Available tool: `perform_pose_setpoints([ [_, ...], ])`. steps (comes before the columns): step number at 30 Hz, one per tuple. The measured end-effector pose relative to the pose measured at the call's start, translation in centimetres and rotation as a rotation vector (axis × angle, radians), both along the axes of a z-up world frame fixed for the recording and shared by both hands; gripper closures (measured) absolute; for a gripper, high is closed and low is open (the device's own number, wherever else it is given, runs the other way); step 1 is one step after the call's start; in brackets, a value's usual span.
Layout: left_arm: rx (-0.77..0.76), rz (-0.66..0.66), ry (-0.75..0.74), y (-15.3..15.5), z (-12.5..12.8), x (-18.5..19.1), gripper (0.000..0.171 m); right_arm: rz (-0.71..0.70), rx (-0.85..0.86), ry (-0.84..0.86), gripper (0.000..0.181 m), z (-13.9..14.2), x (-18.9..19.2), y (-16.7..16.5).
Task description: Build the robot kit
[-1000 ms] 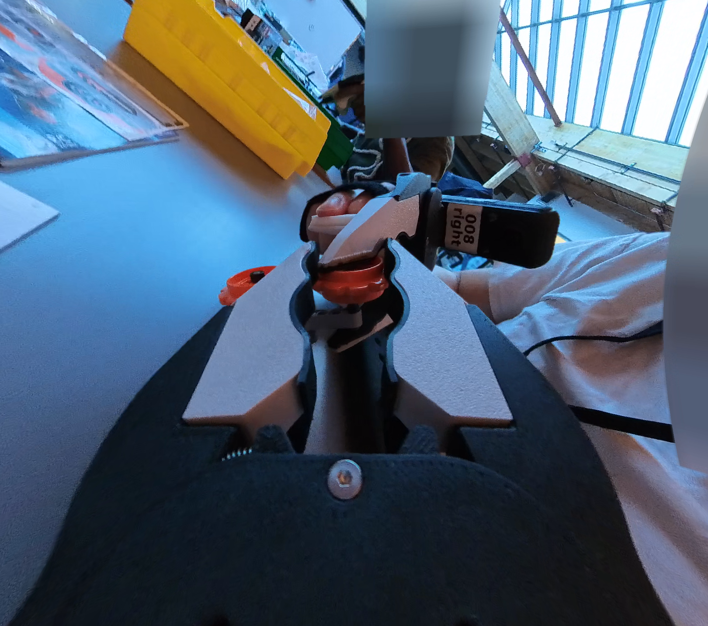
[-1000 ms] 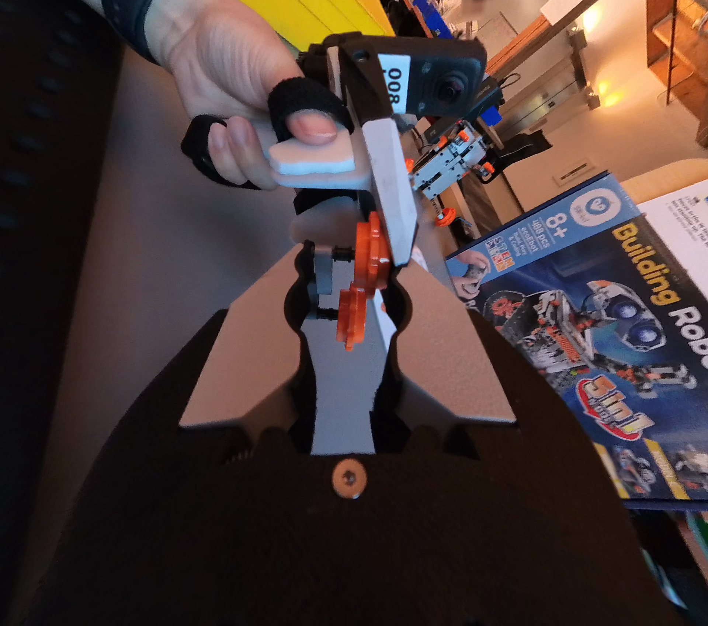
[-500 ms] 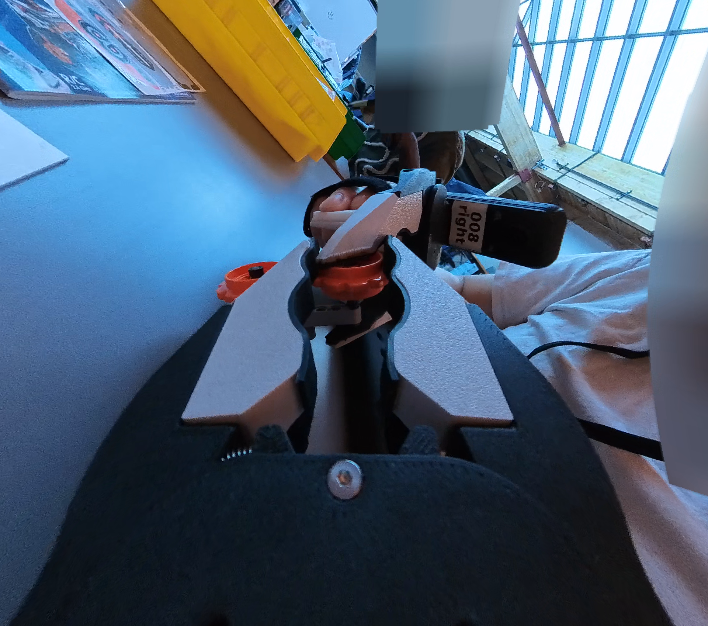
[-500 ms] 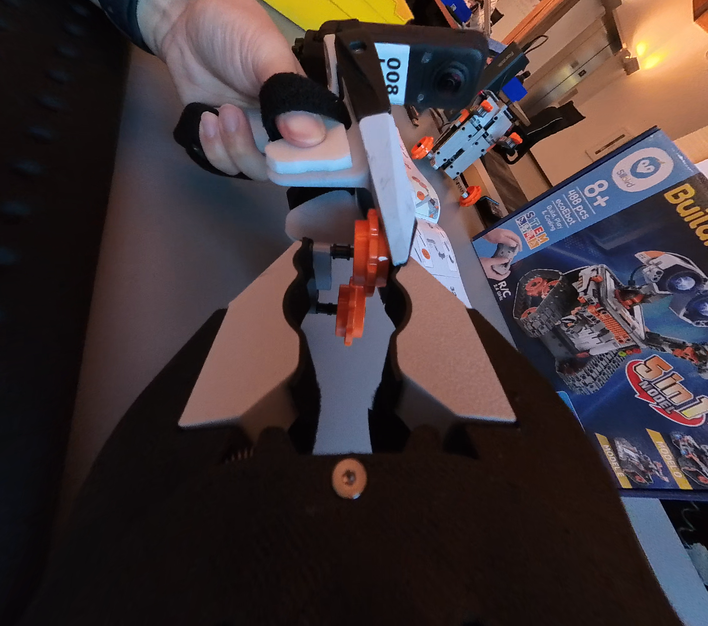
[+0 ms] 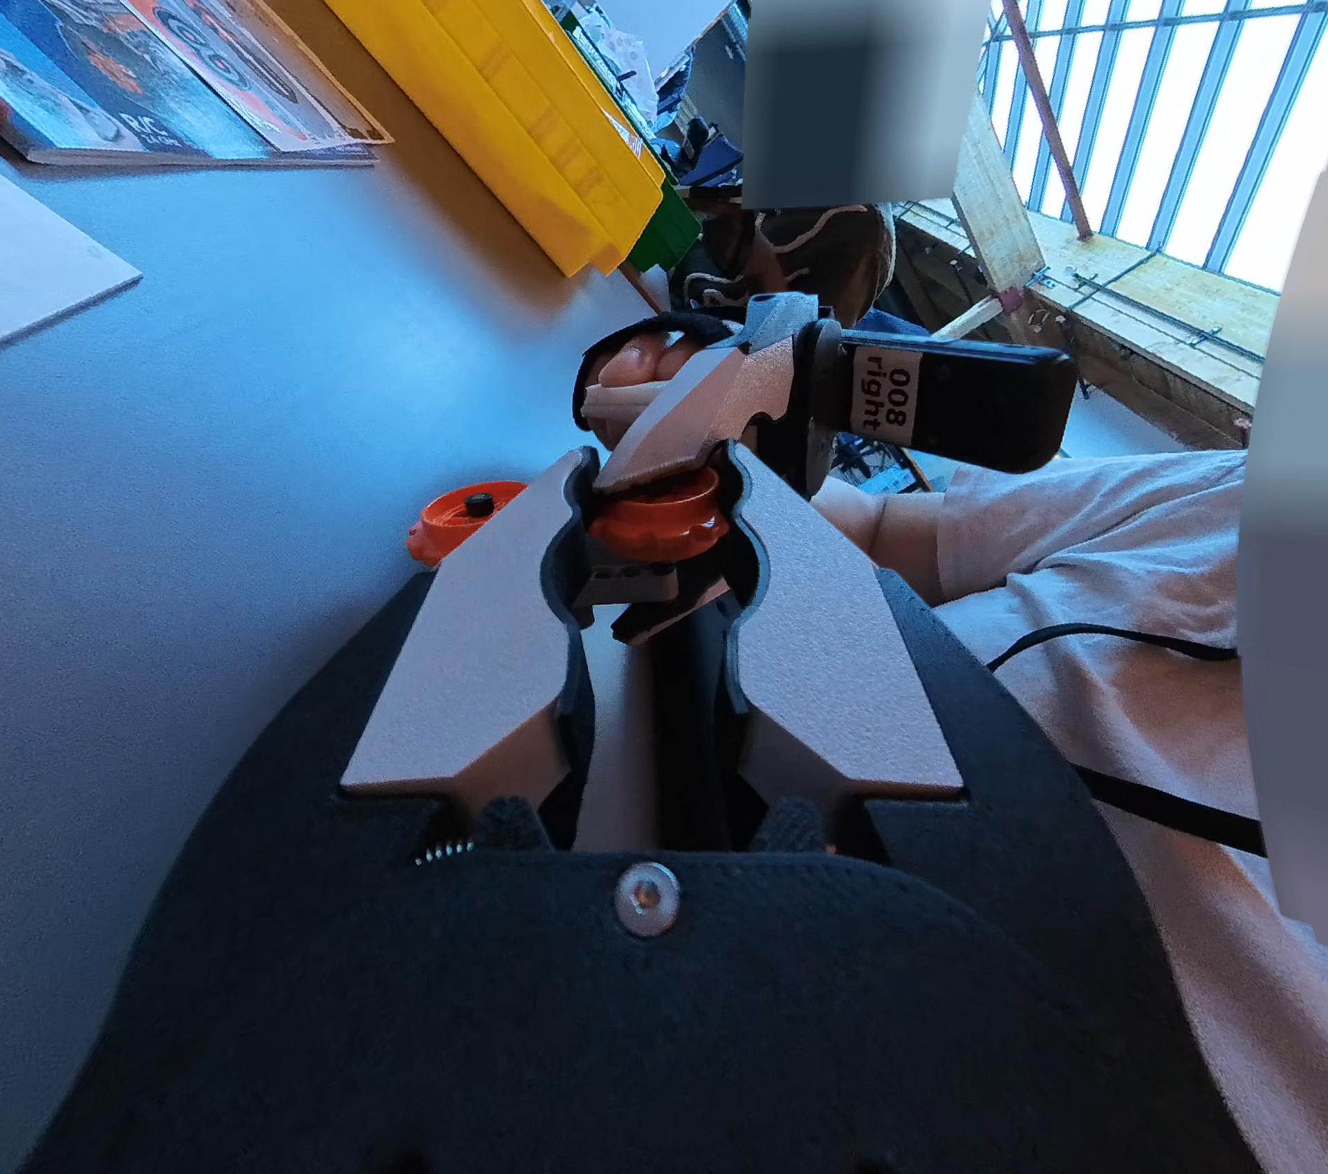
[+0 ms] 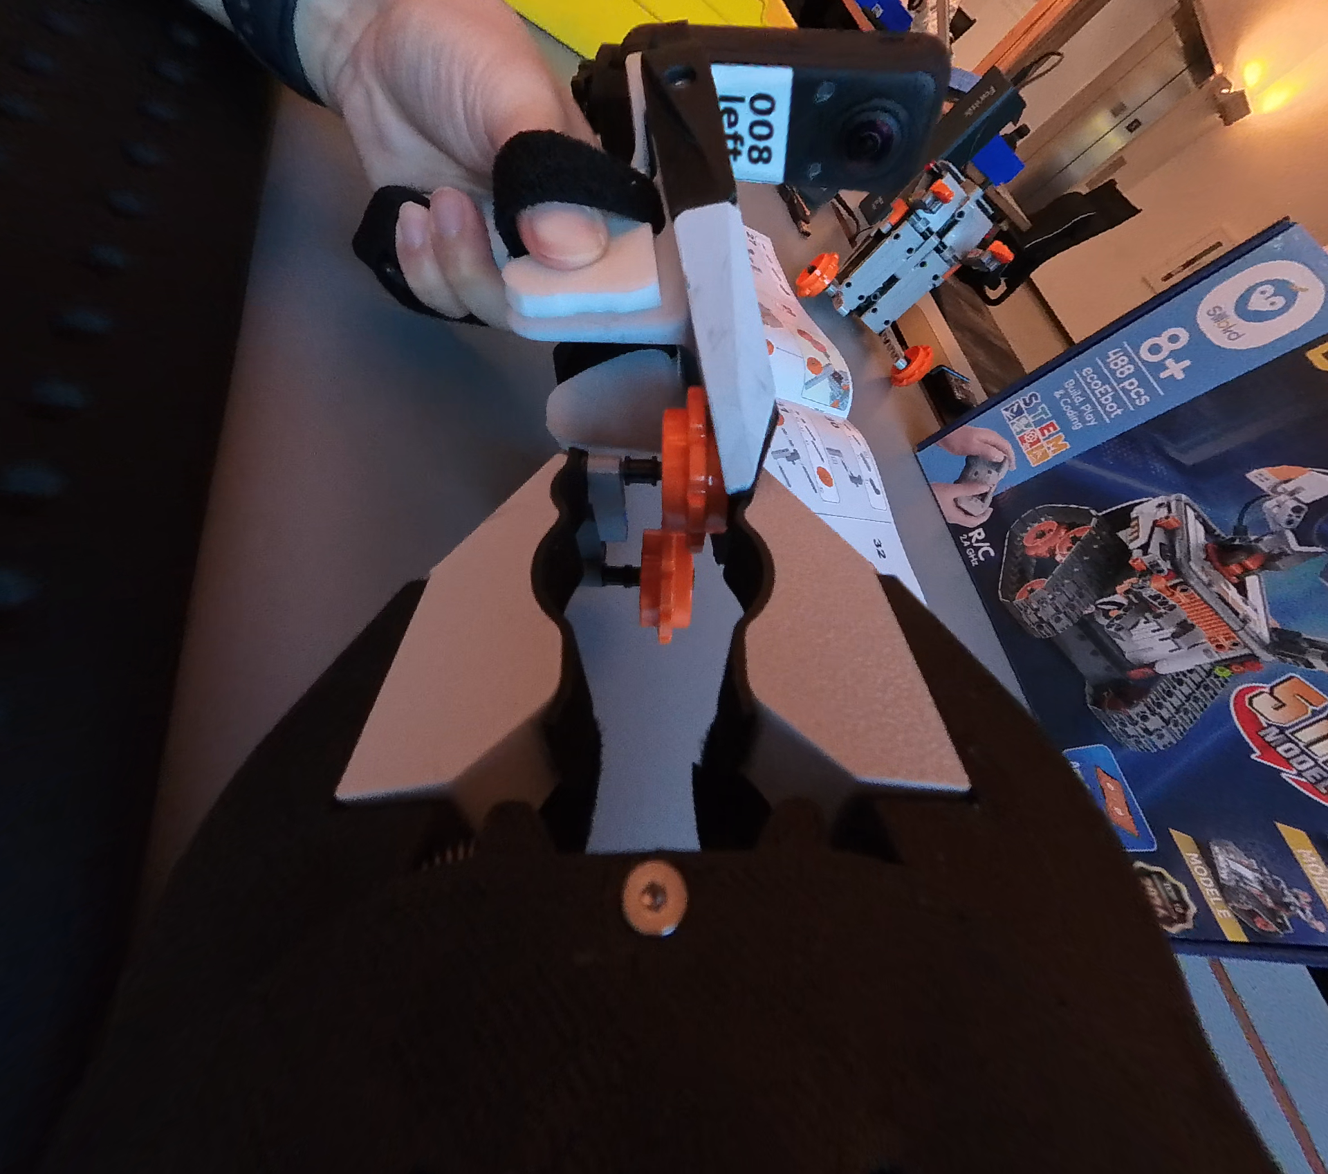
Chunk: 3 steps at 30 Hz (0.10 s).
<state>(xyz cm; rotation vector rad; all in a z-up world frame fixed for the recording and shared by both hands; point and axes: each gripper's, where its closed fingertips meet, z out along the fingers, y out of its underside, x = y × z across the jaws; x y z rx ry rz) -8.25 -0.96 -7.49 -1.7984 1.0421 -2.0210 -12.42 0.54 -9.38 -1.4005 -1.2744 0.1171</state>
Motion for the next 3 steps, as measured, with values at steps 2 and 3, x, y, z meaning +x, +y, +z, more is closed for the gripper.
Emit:
perform_pose_setpoints([
  [2,-0.001,-0.006,0.007,-0.12,-0.05,-0.03,0.139,0.011,-0.01,0.006,0.144,-0.03,-0.04,-0.15],
  [3,0.0,-0.02,0.014,-0.24,-0.15,-0.13,0.139,0.016,-0.008,-0.003,0.144,-0.14,-0.11,-0.21],
])
